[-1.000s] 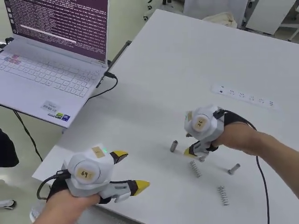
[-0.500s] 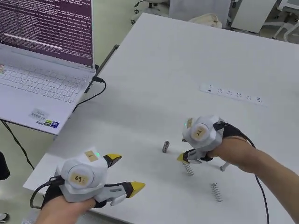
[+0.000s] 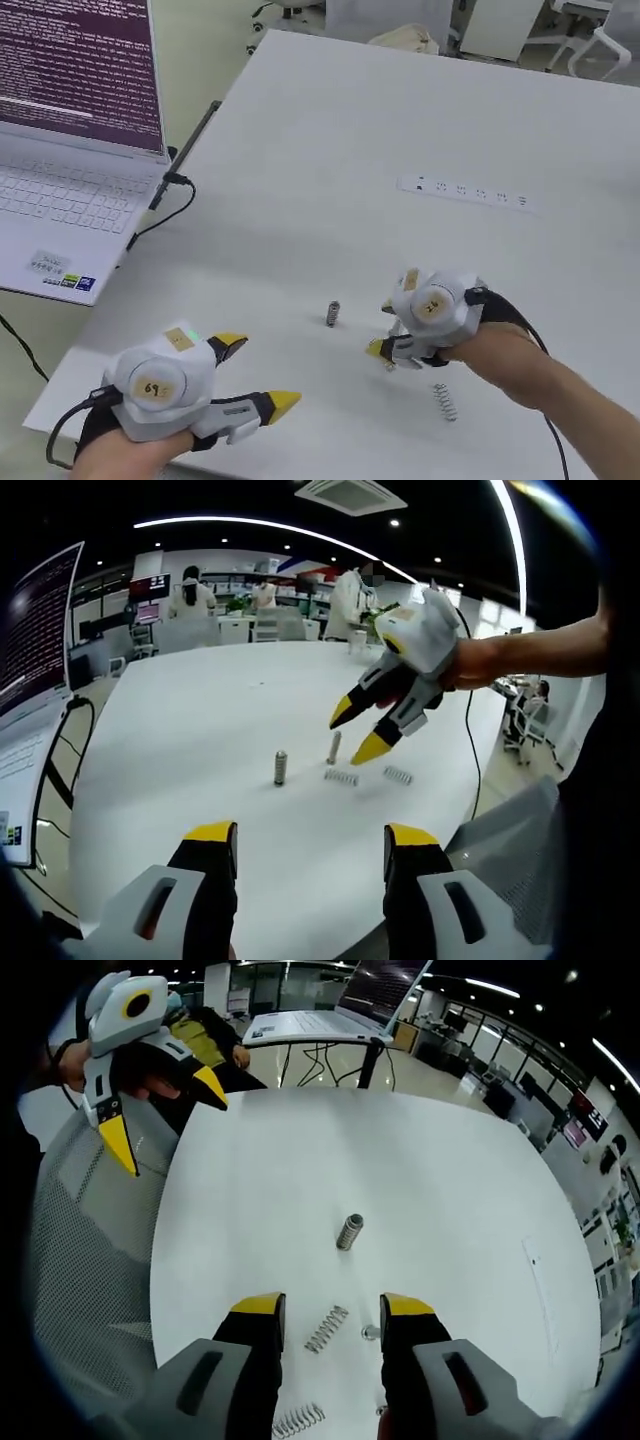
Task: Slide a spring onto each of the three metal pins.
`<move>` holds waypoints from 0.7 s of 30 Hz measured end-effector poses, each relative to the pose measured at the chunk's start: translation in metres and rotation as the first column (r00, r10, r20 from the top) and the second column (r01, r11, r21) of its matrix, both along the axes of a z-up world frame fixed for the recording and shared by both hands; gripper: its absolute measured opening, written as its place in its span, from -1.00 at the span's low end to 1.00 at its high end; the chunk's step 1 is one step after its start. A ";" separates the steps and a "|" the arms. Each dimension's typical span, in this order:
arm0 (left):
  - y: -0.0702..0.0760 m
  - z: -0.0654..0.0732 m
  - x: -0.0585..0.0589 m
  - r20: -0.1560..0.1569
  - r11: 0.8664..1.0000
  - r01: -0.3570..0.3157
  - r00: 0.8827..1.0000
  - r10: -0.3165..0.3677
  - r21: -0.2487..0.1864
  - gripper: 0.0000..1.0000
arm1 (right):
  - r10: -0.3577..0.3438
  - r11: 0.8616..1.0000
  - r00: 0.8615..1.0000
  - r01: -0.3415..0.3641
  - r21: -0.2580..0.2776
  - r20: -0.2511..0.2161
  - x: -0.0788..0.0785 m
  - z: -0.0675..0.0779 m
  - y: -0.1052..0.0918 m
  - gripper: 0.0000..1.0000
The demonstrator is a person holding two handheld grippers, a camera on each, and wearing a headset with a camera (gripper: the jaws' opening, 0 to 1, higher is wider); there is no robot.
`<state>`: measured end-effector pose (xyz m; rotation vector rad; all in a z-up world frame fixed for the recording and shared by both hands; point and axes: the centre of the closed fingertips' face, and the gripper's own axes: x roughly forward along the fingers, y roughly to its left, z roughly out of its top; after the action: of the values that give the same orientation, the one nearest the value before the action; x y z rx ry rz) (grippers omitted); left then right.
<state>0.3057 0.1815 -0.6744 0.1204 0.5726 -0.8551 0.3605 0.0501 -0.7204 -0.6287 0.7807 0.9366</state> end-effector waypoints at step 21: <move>-0.004 0.001 -0.001 -0.005 1.000 0.014 1.000 -0.014 0.006 0.08 | -0.273 0.946 0.961 0.261 0.193 0.040 -0.013 0.024 -0.045 -0.17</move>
<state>0.3045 0.1774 -0.6731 0.1279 0.5802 -0.8672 0.3479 0.0048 -0.6965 -0.3770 0.6899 0.7250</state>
